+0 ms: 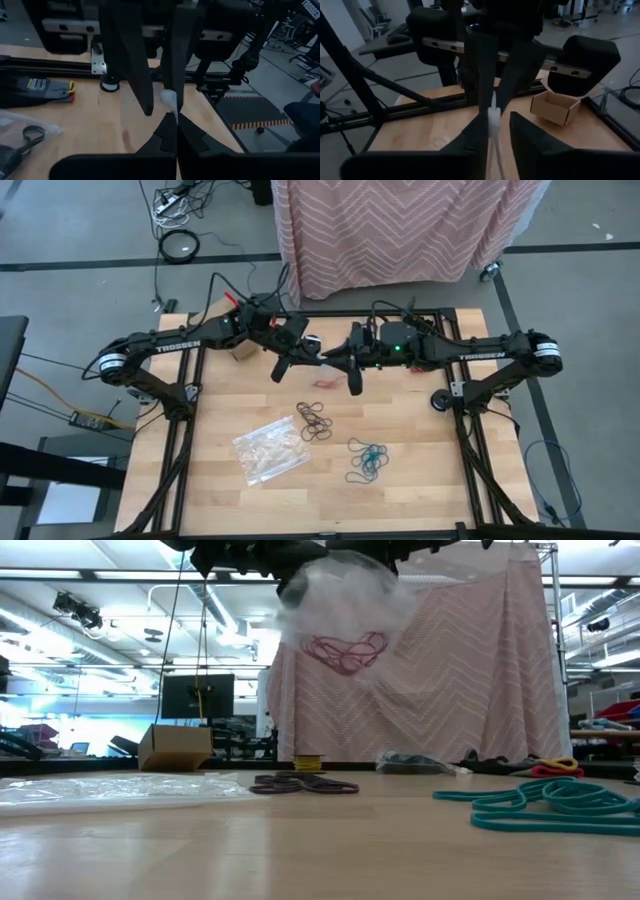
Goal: Sort rubber bands
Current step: Close the transparent zip bag
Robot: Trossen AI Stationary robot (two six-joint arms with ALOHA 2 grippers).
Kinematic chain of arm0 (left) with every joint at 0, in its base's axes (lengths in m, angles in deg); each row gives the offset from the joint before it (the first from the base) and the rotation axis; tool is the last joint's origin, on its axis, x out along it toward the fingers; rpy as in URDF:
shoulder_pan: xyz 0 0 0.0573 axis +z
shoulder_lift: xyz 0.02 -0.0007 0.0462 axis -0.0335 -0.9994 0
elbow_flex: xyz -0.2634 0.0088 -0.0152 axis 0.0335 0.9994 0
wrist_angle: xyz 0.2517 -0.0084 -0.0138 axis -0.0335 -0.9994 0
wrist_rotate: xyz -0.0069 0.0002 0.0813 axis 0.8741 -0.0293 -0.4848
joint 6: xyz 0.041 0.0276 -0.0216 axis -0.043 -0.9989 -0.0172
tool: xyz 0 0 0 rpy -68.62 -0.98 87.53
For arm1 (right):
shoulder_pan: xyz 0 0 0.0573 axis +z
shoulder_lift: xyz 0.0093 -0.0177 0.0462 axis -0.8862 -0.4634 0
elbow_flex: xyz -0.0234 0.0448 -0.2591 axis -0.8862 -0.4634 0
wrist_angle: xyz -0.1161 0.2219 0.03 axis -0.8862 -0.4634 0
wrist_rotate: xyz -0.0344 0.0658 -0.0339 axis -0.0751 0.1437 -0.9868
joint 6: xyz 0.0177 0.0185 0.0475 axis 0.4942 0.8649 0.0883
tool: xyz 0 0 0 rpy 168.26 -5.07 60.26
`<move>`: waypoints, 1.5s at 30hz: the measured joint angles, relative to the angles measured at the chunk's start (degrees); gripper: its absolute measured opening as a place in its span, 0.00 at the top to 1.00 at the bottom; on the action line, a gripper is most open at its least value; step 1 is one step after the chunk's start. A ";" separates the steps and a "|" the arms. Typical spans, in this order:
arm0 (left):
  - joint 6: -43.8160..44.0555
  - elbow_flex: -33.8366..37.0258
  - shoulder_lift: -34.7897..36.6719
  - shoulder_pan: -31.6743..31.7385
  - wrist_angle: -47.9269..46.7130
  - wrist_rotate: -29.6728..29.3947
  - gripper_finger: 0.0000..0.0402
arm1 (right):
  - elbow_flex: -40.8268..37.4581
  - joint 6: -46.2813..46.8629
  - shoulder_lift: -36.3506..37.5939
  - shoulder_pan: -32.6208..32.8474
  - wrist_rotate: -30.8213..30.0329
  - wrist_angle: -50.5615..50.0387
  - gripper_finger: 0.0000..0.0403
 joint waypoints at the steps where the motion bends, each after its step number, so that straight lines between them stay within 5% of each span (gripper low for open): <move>1: -0.07 0.00 0.00 0.00 0.01 0.00 1.00 | 0.00 0.00 0.00 0.00 0.10 -0.16 0.88; 7: -0.09 0.00 0.00 0.00 -0.09 0.25 1.00 | 0.00 -0.01 0.07 0.07 0.83 -0.73 0.98; 29: -0.15 -1.11 0.53 2.54 0.20 1.80 1.00 | 0.15 1.57 0.15 0.02 1.37 -5.63 1.00; 41: -0.31 -1.53 0.90 2.58 1.04 4.54 0.88 | -0.14 1.55 0.00 0.02 2.71 -6.94 0.99; 45: -0.39 -1.55 1.04 2.58 0.46 4.34 0.96 | -0.21 1.97 -0.06 0.02 2.68 -6.70 1.00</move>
